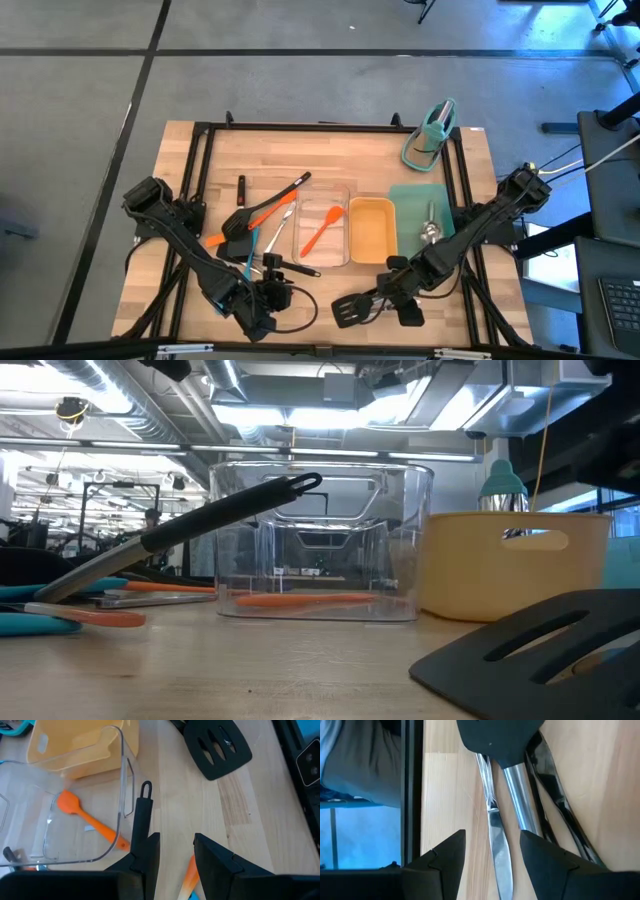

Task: Pick & Place Kitchen Items
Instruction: Put the silver table knife into the yellow bin

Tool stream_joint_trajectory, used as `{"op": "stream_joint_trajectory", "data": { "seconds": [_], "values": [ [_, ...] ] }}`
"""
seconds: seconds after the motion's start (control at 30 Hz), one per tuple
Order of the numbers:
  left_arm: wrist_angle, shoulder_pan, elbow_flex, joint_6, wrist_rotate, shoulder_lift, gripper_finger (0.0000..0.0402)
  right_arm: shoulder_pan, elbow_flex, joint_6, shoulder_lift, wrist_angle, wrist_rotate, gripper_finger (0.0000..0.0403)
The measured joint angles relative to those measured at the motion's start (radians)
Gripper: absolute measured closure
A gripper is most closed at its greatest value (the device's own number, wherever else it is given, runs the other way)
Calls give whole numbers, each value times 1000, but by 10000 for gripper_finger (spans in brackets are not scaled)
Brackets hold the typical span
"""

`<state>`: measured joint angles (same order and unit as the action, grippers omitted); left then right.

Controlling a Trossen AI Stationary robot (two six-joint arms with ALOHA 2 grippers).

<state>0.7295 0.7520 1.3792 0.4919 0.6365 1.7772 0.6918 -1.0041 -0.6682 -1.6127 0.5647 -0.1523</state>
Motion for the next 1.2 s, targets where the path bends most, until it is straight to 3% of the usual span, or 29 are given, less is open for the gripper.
{"op": "stream_joint_trajectory", "data": {
  "seconds": [0.7, 1.03, 1.2],
  "values": [
    [-1, 5, 0, 0, 0, 1, 286, 33, -57, 50, -17, -52, 1, 211],
    [-6, 5, 0, 8, -1, -4, 286, 68, -57, 5, -143, -70, -16, 275],
    [-97, 18, -1, 18, -26, -11, 286, 78, -57, -59, -157, -137, -23, 300]
  ]
}}
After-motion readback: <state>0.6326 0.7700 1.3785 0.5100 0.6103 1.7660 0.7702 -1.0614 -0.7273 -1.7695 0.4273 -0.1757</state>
